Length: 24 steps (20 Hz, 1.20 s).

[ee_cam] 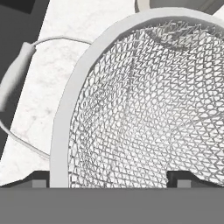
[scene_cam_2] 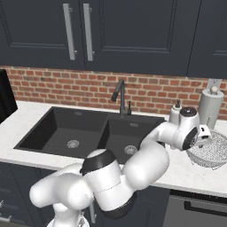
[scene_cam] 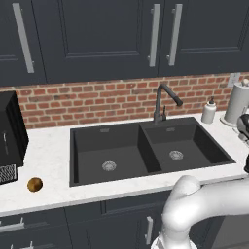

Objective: Put the colander in the sink, put the pear in the colander, and turn on the sink faucet and pour water over the colander.

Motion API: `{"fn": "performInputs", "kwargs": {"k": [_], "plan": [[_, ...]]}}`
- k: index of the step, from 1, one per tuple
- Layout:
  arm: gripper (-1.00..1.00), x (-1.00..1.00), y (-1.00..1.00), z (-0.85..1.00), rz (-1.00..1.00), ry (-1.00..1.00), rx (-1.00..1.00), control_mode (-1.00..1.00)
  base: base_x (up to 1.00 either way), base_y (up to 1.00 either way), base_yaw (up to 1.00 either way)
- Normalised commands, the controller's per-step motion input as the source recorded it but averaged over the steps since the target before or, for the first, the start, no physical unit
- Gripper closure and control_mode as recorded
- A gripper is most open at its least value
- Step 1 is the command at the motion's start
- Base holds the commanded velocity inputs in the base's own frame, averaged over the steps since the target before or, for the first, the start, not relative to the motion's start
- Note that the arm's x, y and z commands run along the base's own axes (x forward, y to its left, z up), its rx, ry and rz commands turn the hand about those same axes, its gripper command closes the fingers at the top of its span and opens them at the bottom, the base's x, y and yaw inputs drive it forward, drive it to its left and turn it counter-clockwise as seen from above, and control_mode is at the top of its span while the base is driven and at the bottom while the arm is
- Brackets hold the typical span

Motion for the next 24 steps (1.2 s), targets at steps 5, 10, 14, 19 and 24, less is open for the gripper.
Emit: {"fn": "performInputs", "kwargs": {"k": [5,10,14,19,24], "plan": [[1.0,0.04,0.0,-0.49,0.01,0.01,0.0,-1.0,0.0,0.0,0.0],[1.0,0.0,0.0,-0.53,0.0,0.01,0.0,-1.0,0.0,0.0,0.0],[1.0,-0.03,0.07,-0.29,0.0,0.0,0.0,-1.0,0.0,0.0,0.0],[1.0,-0.5,0.51,-0.35,0.01,-0.11,0.08,-1.0,0.0,0.0,0.0],[1.0,-0.33,0.52,-0.08,0.06,-0.01,0.06,-1.0,0.0,0.0,0.0]]}}
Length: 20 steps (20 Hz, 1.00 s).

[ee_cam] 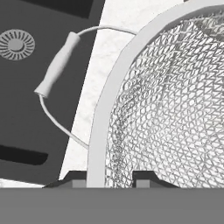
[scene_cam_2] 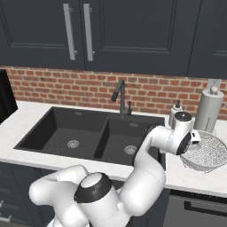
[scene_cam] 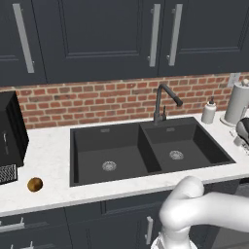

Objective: Put the colander in the sink, put the pear in the colander, and turn on the sink faucet and pour water over the colander.

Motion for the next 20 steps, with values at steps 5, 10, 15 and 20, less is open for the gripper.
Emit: {"fn": "performInputs", "kwargs": {"k": [5,10,15,20], "plan": [[1.0,-0.29,0.57,0.2,0.1,0.01,0.02,-1.0,0.0,0.0,0.0],[1.0,-0.27,0.74,0.68,0.17,0.12,0.0,-1.0,0.0,0.0,0.0],[1.0,-0.2,0.84,0.61,0.25,0.03,-0.01,-1.0,0.0,0.0,0.0],[1.0,-0.15,0.78,0.26,0.35,-0.05,-0.02,-1.0,0.0,0.0,0.0]]}}
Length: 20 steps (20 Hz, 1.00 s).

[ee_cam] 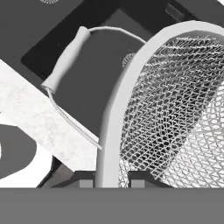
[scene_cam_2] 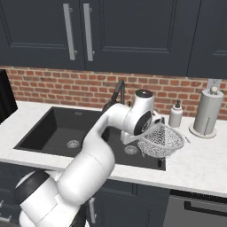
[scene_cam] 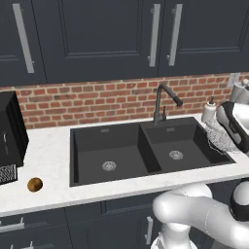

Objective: Put the colander in the sink, put the pear in the colander, and turn on the sink faucet and pour water over the colander.

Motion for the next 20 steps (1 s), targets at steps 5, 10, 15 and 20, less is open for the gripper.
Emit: {"fn": "performInputs", "kwargs": {"k": [5,10,15,20], "plan": [[1.0,-0.34,0.43,0.01,0.37,-0.2,0.0,-1.0,0.0,0.0,0.0],[1.0,-0.2,0.23,0.0,0.35,-0.22,0.0,-1.0,0.0,0.0,0.0],[1.0,0.0,0.19,0.0,0.28,-0.06,0.0,-1.0,0.0,0.0,0.0],[1.0,0.0,0.12,0.0,0.21,0.02,-0.05,-1.0,0.0,0.0,0.0]]}}
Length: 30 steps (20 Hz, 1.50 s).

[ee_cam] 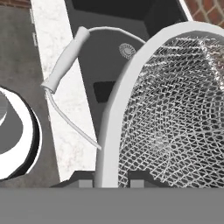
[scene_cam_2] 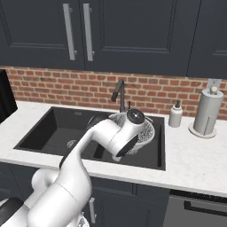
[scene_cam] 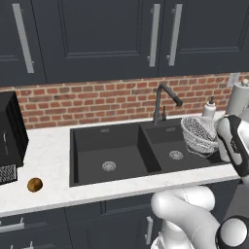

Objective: Put the colander in the sink, put the pear in the colander, and turn on the sink faucet and pour water over the colander.

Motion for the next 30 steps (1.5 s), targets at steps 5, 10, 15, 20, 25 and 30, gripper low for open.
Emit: {"fn": "performInputs", "kwargs": {"k": [5,10,15,20,25,30], "plan": [[1.0,0.1,0.0,0.0,0.12,0.03,-0.02,-1.0,0.0,0.0,0.0],[1.0,0.34,0.0,-0.01,0.04,0.0,0.0,-1.0,0.0,0.0,0.0],[1.0,0.28,0.0,-0.31,0.02,-0.01,-0.03,-1.0,0.0,0.0,0.0],[1.0,0.32,0.0,-0.36,0.04,0.0,-0.04,-1.0,0.0,0.0,0.0],[1.0,0.28,0.0,-0.41,0.06,0.01,-0.07,-1.0,0.0,0.0,0.0],[1.0,0.24,0.0,-0.34,0.04,0.02,-0.06,-1.0,0.0,0.0,0.0]]}}
